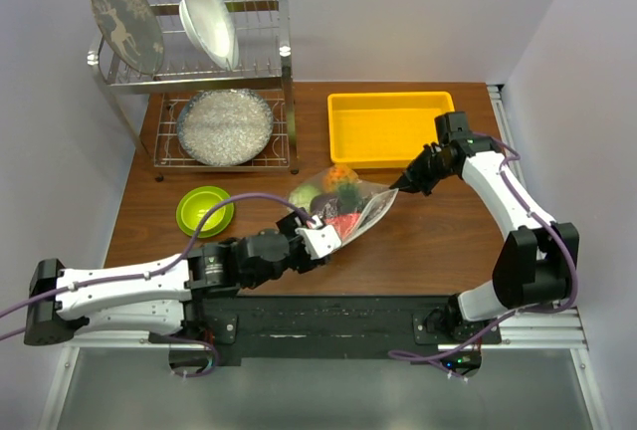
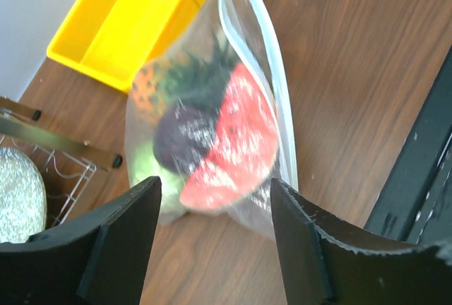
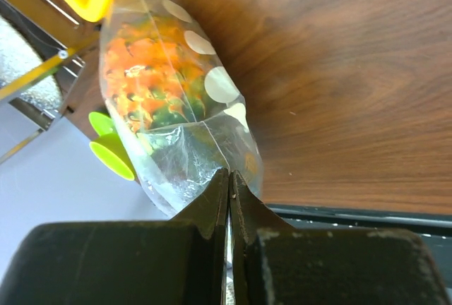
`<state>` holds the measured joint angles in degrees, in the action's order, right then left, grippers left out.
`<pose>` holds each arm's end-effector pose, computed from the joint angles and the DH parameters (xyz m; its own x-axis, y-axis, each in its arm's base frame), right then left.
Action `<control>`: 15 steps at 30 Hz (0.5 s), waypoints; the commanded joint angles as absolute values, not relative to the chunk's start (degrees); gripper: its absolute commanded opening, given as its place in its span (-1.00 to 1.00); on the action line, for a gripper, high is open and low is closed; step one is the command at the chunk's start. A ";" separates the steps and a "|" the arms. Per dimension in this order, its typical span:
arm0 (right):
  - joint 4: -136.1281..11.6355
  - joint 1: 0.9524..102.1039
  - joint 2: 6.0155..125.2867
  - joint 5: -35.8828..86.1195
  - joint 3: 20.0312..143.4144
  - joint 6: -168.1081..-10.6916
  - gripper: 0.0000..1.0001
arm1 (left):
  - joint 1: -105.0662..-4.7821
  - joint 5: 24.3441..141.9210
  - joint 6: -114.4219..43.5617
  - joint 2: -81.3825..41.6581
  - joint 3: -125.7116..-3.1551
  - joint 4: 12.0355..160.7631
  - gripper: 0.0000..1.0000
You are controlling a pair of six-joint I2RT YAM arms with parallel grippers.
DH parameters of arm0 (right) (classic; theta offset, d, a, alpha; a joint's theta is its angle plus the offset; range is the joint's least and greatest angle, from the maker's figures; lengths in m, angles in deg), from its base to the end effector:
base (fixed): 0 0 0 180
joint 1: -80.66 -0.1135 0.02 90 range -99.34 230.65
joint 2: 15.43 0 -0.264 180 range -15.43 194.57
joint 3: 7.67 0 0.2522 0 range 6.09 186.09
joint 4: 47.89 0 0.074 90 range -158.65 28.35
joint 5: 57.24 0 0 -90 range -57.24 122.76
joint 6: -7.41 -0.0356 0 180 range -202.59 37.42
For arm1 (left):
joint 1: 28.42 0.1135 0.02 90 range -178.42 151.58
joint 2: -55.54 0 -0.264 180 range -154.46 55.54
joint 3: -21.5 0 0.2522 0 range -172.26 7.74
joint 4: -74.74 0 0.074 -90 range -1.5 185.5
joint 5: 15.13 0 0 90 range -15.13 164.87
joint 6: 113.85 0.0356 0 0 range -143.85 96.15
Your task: Open the zip-top bag and remove the fake food
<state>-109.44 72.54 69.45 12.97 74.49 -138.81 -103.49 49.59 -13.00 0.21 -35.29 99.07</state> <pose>0.2904 0.0536 0.2676 -0.7273 0.6862 0.0121 0.5865 0.6121 0.5304 0.0713 -0.2084 0.2958 0.0470 0.4842 -0.8737 0.7774 0.5315 0.3364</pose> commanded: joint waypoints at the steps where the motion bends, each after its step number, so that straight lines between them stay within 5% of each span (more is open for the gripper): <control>1: -107.18 72.66 66.23 13.60 72.98 -138.22 -1.00 | -101.82 47.98 -15.15 -7.35 -43.66 97.91 0.40; 15: -108.23 72.74 64.99 13.86 73.06 -137.78 -1.00 | -95.22 51.21 -17.26 -29.88 -57.04 91.59 0.10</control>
